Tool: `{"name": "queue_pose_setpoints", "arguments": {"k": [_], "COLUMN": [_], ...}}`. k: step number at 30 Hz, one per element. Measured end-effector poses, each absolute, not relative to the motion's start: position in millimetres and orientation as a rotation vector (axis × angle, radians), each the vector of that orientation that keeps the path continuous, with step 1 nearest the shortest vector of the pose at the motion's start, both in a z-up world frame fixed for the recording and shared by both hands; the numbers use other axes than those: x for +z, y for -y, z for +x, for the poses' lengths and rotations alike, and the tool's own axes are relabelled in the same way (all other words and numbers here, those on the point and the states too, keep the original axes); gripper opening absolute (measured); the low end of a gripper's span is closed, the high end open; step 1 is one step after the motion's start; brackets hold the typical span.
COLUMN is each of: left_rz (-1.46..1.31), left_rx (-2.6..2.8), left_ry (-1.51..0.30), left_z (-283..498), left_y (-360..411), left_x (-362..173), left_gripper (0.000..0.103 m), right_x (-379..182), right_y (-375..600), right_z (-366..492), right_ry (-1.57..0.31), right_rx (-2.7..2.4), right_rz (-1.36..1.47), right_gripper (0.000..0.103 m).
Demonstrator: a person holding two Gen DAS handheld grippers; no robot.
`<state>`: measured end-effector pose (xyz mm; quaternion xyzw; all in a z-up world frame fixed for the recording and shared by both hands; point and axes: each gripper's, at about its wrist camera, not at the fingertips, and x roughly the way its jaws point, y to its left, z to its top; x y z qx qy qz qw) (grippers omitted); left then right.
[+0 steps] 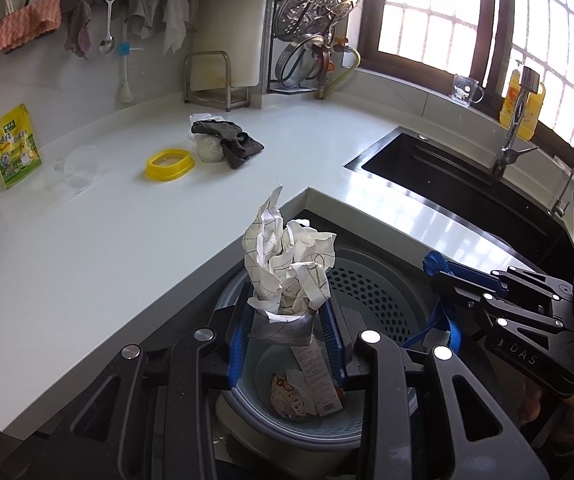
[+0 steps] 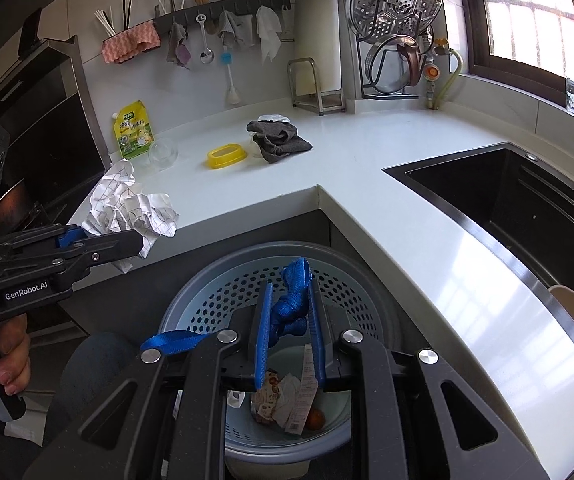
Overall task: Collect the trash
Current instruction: 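Carry paper and strap over the basket and open both tools to drop them, then grasp the yellow plastic lid with the left tool while the right tool grasps the grey cloth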
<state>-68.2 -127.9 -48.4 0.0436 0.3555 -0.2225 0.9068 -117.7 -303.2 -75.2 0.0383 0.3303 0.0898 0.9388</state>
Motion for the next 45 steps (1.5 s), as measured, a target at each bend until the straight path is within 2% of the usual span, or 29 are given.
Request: {"name": "queue_pose_setpoints", "arguments": {"k": [32,35,37,38,39,43,45], "left_rz": [0.133,0.14,0.14,0.153,0.16,0.153,0.141], "left_rx": [-0.481,-0.492,-0.488,-0.479,-0.474,-0.463,-0.46], "left_ry": [-0.853,-0.872,-0.875,-0.875,-0.876,-0.887,-0.887], "left_z": [-49,-46,-46,-45,-45,-44,-43], "left_y": [156,160,161,162,162,158,155], "left_x": [-90,-95,-97,-98,-99,-102,-101], "left_gripper": [0.035,0.041,0.049,0.057,0.058,0.061,0.066], "right_x": [-106,-108,-108,-108,-108,-108,-106], "right_y": [308,308,307,307,307,307,307], "right_z": [-103,-100,-99,-99,-99,-100,-100], "right_ry": [-0.735,-0.744,-0.743,-0.741,-0.736,-0.732,-0.727], "right_rx": [0.184,0.188,0.189,0.186,0.179,0.18,0.179], "right_rz": [0.098,0.089,0.082,0.075,0.073,0.071,0.072], "right_gripper": [0.018,0.019,0.026,0.034,0.039,0.043,0.045]}}
